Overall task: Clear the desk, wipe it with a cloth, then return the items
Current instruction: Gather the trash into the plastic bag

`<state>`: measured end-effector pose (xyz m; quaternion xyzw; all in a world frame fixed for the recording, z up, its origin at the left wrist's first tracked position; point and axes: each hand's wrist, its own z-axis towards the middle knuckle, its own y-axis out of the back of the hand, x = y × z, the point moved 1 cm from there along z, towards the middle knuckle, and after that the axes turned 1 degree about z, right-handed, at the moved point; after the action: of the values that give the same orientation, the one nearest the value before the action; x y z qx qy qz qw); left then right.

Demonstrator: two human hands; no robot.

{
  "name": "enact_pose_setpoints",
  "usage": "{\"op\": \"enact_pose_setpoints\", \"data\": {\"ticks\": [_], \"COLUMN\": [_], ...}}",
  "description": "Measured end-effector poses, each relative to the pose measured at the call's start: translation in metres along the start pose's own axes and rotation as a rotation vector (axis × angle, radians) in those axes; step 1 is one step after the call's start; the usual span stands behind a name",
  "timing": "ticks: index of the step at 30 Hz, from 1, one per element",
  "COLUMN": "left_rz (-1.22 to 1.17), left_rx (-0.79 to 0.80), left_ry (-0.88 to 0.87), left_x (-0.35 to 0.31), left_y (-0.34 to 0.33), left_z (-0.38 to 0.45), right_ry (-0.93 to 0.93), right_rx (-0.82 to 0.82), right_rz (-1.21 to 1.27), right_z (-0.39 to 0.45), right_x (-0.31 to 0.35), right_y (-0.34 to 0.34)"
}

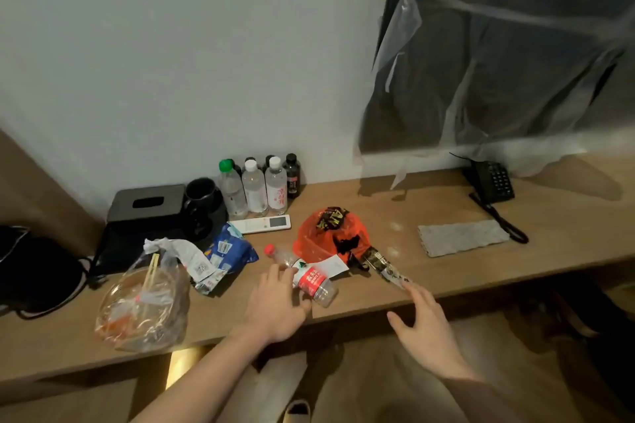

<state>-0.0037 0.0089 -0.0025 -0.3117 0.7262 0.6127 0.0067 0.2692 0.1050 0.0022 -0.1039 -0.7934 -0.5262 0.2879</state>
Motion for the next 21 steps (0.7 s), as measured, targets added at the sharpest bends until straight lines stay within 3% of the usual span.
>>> {"op": "enact_pose_setpoints", "data": {"ticks": [7,10,18,21], "left_rz": [-0.082,-0.114,-0.098,-0.067], "left_rx": [-0.005,0.002,-0.031,0.045], "left_ry": [0.067,0.129,0.499,0.648], "left_x": [-0.015,-0.034,-0.048,-0.038], "left_y": [-0.015,-0.022,-0.027,-0.03], "left_z": [0.06,0.086,0.169,0.197], "right_ry": [-0.197,-0.136,-0.158,-0.15], "right_rx": [0.035,0.061,0.17,0.171], "right_rz": [-0.014,-0.093,-0.229,-0.238], "right_z": [0.068,0.099,0.177,0.196], "right_x": [-0.015,-0.027,-0.067,-0.079], "right_y": [-0.01,-0.017,-0.039,-0.049]}}
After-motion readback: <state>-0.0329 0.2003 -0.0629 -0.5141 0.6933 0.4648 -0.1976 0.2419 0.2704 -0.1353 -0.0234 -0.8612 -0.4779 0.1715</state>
